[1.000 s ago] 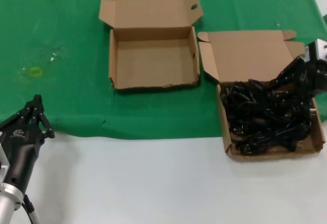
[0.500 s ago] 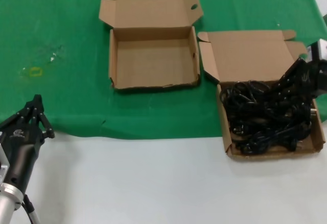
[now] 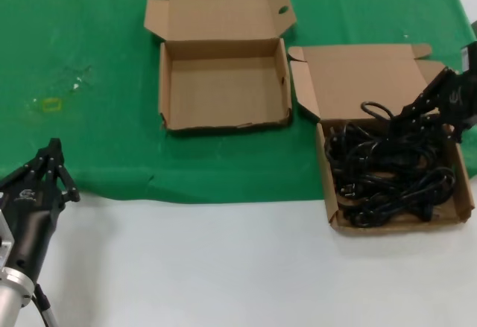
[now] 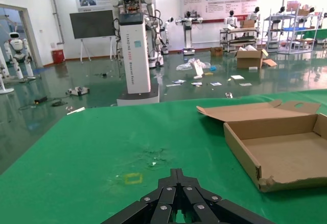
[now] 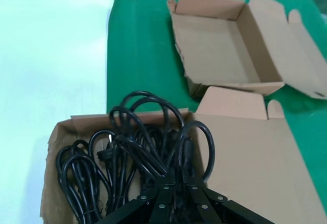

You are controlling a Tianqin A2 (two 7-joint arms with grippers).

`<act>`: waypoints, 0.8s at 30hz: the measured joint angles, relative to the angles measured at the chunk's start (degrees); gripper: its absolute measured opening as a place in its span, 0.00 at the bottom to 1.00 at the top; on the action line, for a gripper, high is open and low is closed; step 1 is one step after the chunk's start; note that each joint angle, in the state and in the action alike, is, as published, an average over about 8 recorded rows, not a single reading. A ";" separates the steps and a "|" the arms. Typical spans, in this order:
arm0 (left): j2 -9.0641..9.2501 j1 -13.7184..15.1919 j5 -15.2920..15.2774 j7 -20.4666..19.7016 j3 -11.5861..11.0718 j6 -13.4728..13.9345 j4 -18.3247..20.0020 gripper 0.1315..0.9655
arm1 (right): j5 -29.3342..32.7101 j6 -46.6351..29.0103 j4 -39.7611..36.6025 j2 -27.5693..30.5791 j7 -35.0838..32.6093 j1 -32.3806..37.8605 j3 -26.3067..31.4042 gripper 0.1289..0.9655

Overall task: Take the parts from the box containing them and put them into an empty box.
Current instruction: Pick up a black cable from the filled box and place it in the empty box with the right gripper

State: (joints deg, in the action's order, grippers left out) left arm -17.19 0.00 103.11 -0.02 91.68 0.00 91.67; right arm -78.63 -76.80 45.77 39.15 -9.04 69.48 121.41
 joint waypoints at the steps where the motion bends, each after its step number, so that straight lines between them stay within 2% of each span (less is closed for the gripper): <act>1: 0.00 0.00 0.00 0.00 0.00 0.00 0.00 0.01 | -0.11 -0.10 0.40 0.16 0.22 0.04 -0.11 0.05; 12: 0.00 0.00 0.00 0.00 0.00 0.00 0.00 0.01 | -0.96 -0.71 2.45 -0.14 1.26 2.40 -0.87 0.05; 24: 0.00 0.00 0.00 0.00 0.00 0.00 0.00 0.01 | -1.22 0.87 -1.12 -5.49 -1.06 6.03 -0.23 0.05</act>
State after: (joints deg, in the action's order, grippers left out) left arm -17.19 0.00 103.11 -0.02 91.68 0.00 91.67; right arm -79.84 -75.93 44.65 33.66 -10.09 75.52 121.18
